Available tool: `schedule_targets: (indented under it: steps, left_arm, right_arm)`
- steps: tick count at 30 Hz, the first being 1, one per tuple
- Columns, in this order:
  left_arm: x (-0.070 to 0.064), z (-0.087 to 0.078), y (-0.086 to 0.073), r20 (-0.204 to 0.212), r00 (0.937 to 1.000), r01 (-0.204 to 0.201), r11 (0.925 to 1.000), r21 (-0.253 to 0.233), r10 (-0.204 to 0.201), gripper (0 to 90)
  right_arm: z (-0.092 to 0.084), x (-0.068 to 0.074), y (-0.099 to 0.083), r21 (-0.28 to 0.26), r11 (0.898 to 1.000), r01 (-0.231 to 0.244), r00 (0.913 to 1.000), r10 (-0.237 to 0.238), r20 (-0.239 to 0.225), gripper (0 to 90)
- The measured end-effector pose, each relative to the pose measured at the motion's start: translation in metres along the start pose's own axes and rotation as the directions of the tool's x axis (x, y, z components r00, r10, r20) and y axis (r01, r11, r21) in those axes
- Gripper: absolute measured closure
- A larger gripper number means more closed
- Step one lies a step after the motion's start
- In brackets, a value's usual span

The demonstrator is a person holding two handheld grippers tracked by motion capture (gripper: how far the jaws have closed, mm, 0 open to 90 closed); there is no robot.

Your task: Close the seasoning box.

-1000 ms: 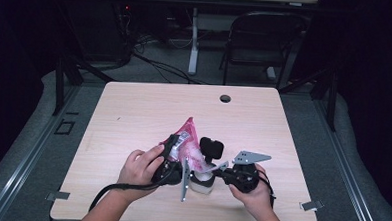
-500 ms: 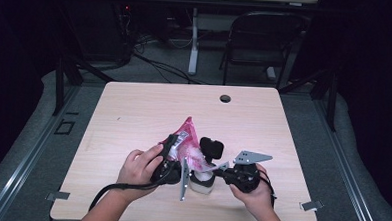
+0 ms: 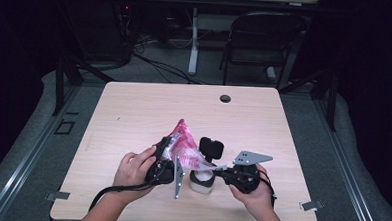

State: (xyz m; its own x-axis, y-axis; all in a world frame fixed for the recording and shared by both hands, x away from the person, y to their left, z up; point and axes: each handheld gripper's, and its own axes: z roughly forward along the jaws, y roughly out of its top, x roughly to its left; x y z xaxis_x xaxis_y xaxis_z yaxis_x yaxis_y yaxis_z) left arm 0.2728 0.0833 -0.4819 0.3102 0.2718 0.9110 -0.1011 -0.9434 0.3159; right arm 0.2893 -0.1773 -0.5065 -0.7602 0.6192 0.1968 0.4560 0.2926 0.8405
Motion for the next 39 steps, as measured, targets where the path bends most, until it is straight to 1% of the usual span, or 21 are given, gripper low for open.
schedule_targets:
  steps: [5,14,16,22,23,26,27,28,31,32,35,36,37,39]
  left_arm:
    - [-0.003,0.001,-0.003,0.011,0.9998,0.018,0.9998,0.004,-0.018,71.5]
    - [-0.004,0.002,-0.007,0.020,0.9993,0.033,0.9994,0.006,-0.033,71.6]
    - [-0.005,0.002,-0.009,0.032,0.9983,0.049,0.9987,0.009,-0.050,71.5]
    - [-0.007,0.003,-0.012,0.043,0.9973,0.059,0.9981,0.016,-0.060,71.5]
    - [-0.007,0.003,-0.013,0.043,0.9968,0.067,0.9977,0.012,-0.067,71.6]
    - [-0.006,0.004,-0.016,0.058,0.9930,0.102,0.9947,0.010,-0.103,71.6]
    - [-0.007,0.005,-0.017,0.063,0.9902,0.124,0.9923,0.005,-0.124,71.5]
    - [-0.006,0.004,-0.018,0.068,0.9902,0.121,0.9926,0.011,-0.122,71.6]
    - [-0.009,0.005,-0.020,0.076,0.9882,0.132,0.9912,0.013,-0.133,71.5]
    - [-0.010,0.006,-0.021,0.081,0.9860,0.146,0.9893,0.009,-0.146,71.5]
    - [-0.011,0.007,-0.022,0.089,0.9834,0.158,0.9874,0.009,-0.158,71.5]
    - [-0.012,0.007,-0.023,0.100,0.9786,0.180,0.9836,0.006,-0.180,71.5]
    - [-0.012,0.008,-0.024,0.108,0.9754,0.193,0.9813,0.005,-0.192,71.5]
    - [-0.013,0.008,-0.026,0.119,0.9717,0.205,0.9788,0.008,-0.204,71.5]
  right_arm:
    - [0.000,0.001,0.000,-0.003,1.000,0.002,1.0000,-0.002,0.004,90.0]
    - [-0.001,0.002,0.002,-0.014,1.000,0.008,1.0000,-0.008,0.001,90.0]
    - [-0.001,0.003,0.002,-0.019,1.000,0.007,1.0000,-0.007,0.003,90.0]
    - [0.000,0.003,0.003,-0.027,1.000,-0.001,1.0000,0.001,0.000,90.0]
    - [0.000,0.003,0.003,-0.029,1.000,-0.001,1.0000,0.001,-0.001,90.0]
    - [0.002,0.005,0.003,-0.034,0.999,-0.002,1.0000,0.002,-0.004,90.0]
    - [0.002,0.006,0.003,-0.030,1.000,0.001,1.0000,-0.002,-0.004,90.0]
    - [0.003,0.006,0.003,-0.035,0.999,0.001,1.0000,-0.001,-0.006,90.0]
    - [0.003,0.007,0.004,-0.034,0.999,0.004,1.0000,-0.004,-0.005,90.0]
    - [0.003,0.007,0.004,-0.036,0.999,0.003,1.0000,-0.003,-0.004,90.0]
    - [0.003,0.007,0.004,-0.037,0.999,0.003,1.0000,-0.003,-0.003,90.0]
    - [0.003,0.007,0.004,-0.038,0.999,0.002,1.0000,-0.002,-0.003,90.0]
    - [0.004,0.007,0.005,-0.044,0.999,-0.001,1.0000,0.001,-0.004,90.0]
    - [0.003,0.007,0.005,-0.045,0.999,-0.001,1.0000,0.001,-0.004,90.0]
